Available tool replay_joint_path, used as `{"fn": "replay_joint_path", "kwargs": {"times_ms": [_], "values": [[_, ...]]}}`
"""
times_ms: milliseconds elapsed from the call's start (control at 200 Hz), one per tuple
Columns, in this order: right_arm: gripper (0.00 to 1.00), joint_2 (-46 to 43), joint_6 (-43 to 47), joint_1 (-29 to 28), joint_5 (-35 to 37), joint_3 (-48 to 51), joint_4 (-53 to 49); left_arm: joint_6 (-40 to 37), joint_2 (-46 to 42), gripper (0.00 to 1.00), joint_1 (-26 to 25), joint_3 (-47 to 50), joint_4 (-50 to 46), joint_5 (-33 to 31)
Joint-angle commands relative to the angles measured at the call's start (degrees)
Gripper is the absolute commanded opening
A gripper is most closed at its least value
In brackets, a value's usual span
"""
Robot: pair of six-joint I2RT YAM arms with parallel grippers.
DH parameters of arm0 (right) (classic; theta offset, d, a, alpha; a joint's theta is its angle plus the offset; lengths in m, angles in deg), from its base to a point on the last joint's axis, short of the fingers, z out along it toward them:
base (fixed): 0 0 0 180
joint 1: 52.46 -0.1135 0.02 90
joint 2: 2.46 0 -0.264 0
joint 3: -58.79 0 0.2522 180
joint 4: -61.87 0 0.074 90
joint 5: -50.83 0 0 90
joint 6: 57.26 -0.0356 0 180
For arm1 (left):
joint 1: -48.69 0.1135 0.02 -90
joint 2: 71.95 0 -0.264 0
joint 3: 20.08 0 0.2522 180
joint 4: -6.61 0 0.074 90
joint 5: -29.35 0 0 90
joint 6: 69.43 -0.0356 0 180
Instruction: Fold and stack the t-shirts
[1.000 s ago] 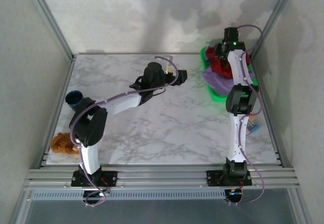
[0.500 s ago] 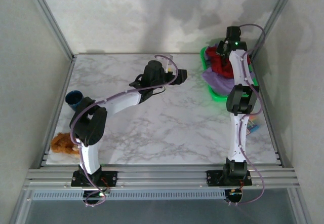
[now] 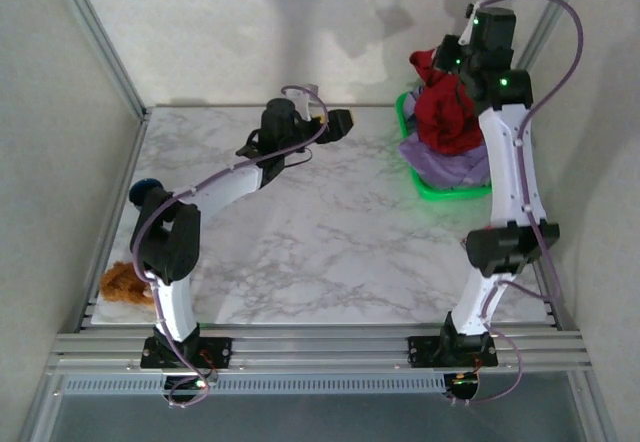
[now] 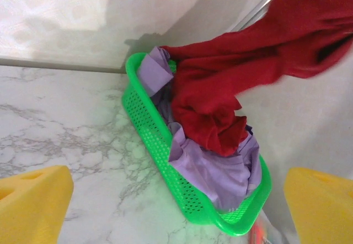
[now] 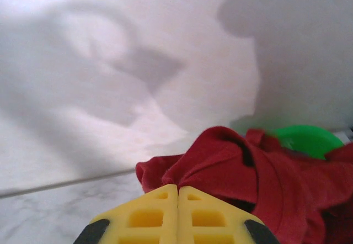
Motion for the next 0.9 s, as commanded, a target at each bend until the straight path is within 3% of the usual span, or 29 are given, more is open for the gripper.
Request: {"fn": "replay_joint_path", "kwargs": {"times_ms": [0,235,446,596,746,796,861,896], "values": [[0.00,-4.8,3.0,-3.4,0.2,0.7,0.0,-0.4,-4.6,0.97,1.8,1.3,-0.9,3.4],[0.00,-15.2,0.9,-13.1,4.2,5.4,-1.0,-2.2,-14.8,0.99,6.8,3.2,-7.3,6.5],[0.00,-23.1,-10.8,-19.6,2.6,38.6,11.2,-6.3,-19.8,0.99,11.4,6.3,-18.6,5.4],[0.00,-16.5,-16.5,-22.5,-1.5,52.2,19.4,-5.6,-21.8,1.00,12.1,12.5,-20.0,8.4],[0.00,-3.3,-16.8,-22.9,-6.4,50.6,18.8,-4.2,-23.1,0.99,12.2,19.4,-18.9,8.3],[0.15,-1.8,-17.4,-23.0,-6.8,49.3,18.4,-3.8,-23.2,0.99,12.5,20.3,-19.5,8.0],[0.48,-3.5,-18.0,-23.3,-5.6,50.2,21.1,-3.1,-22.9,0.99,12.9,20.6,-20.5,8.8],[0.53,-4.6,-18.0,-23.3,-4.8,50.5,21.5,-3.2,-22.8,0.99,12.8,20.7,-21.0,8.9]]}}
